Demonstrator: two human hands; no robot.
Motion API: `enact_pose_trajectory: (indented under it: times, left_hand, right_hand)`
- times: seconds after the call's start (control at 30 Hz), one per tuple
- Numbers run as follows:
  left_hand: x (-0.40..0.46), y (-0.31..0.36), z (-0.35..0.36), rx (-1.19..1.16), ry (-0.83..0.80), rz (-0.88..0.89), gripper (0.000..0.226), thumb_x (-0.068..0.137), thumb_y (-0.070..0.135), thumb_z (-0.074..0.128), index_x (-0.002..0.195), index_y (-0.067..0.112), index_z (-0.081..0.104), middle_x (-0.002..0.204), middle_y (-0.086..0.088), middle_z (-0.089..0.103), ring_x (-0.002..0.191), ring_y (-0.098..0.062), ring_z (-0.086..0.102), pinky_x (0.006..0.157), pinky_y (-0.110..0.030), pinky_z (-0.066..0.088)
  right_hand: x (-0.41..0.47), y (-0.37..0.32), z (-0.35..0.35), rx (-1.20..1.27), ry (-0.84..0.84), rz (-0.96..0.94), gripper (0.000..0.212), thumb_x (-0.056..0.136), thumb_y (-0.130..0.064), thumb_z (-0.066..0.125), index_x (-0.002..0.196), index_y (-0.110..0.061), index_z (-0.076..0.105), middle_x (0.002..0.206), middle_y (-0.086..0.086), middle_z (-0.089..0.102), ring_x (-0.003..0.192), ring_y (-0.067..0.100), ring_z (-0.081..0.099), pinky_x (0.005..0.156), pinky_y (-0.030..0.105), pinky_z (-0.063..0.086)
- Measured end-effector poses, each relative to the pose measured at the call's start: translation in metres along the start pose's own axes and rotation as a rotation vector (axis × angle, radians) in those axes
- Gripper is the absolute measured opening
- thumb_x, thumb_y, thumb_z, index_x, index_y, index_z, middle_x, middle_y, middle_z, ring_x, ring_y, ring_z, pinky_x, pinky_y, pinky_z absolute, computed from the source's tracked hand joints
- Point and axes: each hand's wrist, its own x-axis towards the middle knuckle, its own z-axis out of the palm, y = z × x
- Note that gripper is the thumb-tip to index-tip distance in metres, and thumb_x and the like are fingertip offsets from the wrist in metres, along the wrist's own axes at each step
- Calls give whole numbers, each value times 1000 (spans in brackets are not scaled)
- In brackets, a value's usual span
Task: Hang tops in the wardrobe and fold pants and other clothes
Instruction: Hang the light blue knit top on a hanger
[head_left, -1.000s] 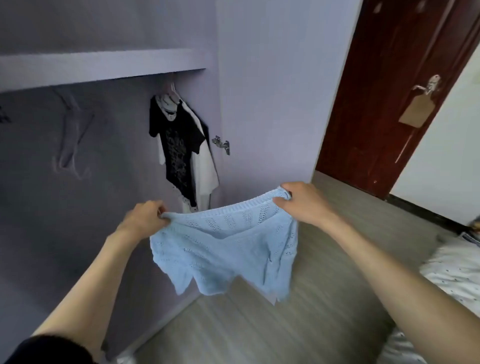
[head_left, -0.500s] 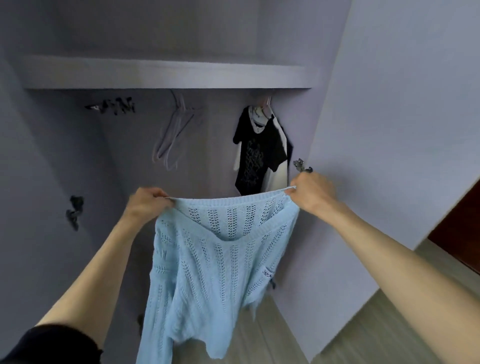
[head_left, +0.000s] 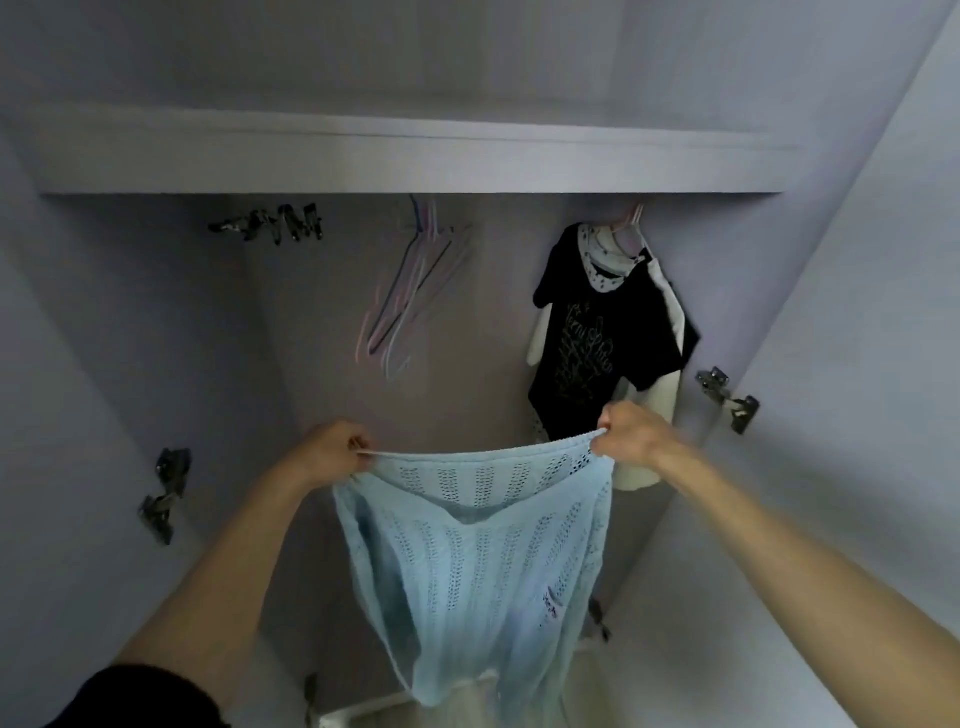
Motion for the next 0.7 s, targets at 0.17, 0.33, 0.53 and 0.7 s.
enact_pose_trajectory:
  times: [0.17,0.33,0.53,0.7]
  left_hand:
    - [20,-6,2,220,24,-40,16,81,5,63,94,0,70,99,-19,69,98,-30,64,73,-30,44]
    - [37,-1,-5,-75,384,-106,13,81,2,63,92,2,70,94,-16,69,89,-25,63,71,-25,39]
    - [47,17,-7,-504,547,-246,18,80,2,63,70,15,55,68,1,56,65,-12,50,55,-21,38]
    - [47,14,-5,-519,654,-308,22,83,5,60,68,18,51,69,1,55,71,-18,52,65,-29,41]
  right_hand:
    - [37,-16,2,-97,114,27,17,91,-20,47,85,-11,60,74,1,56,67,17,54,59,27,41]
    - [70,-30,0,16,10,0,17,83,-17,49,77,-9,63,64,2,64,64,16,63,53,24,41]
    - [97,-37,1,-28,-206,-90,10,84,-14,59,89,-6,63,83,8,72,73,16,70,74,30,56]
    - [113,-34,4,58,-3,-161,33,87,-39,61,64,-16,55,68,2,67,73,20,68,63,26,50]
